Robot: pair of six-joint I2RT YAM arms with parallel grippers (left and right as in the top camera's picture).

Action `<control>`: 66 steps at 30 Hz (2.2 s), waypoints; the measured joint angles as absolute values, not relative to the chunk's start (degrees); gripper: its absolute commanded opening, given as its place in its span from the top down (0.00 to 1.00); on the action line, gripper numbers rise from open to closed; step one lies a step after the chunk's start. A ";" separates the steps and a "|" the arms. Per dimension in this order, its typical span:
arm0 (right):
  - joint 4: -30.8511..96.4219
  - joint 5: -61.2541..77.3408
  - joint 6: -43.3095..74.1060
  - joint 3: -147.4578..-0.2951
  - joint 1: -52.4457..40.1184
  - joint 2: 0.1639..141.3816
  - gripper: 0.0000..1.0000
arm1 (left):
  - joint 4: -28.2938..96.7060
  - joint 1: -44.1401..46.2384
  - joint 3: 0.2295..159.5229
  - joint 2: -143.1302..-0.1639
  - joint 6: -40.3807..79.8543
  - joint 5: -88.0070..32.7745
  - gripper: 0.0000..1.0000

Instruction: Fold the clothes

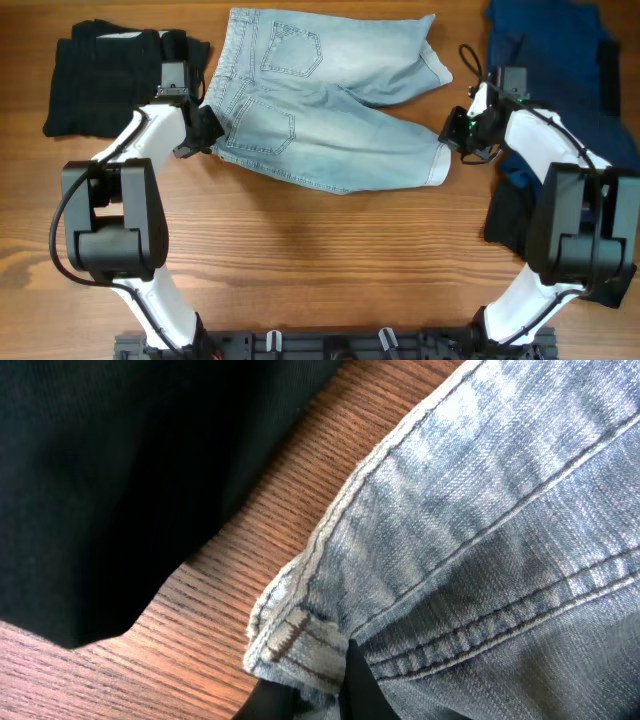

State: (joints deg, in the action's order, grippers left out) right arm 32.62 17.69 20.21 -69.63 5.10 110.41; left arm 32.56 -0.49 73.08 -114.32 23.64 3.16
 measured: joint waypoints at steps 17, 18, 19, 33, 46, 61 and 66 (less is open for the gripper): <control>26.79 13.96 15.99 -85.56 1.06 106.32 0.00 | 32.71 -0.49 73.10 -114.32 23.64 3.16 0.96; 26.55 12.75 16.43 -85.58 0.93 106.65 0.00 | 32.73 -0.49 73.10 -114.32 23.64 3.16 0.96; 26.92 11.42 16.84 -85.58 0.91 106.96 0.00 | 32.73 -0.49 73.12 -114.32 23.64 3.14 0.96; 50.72 12.69 23.14 -79.79 2.63 108.16 0.01 | 32.75 -0.51 73.12 -114.32 23.64 3.07 0.96; 21.93 22.13 24.53 -59.53 -0.71 106.89 0.51 | 32.73 -0.51 73.14 -114.32 23.64 3.07 0.96; 36.47 21.58 25.69 -58.26 -0.82 102.30 0.96 | 32.75 -0.51 73.14 -114.32 23.64 3.07 0.96; 49.23 17.17 25.71 -62.46 -0.84 90.78 0.87 | 33.06 -0.51 73.14 -114.32 23.64 2.15 0.96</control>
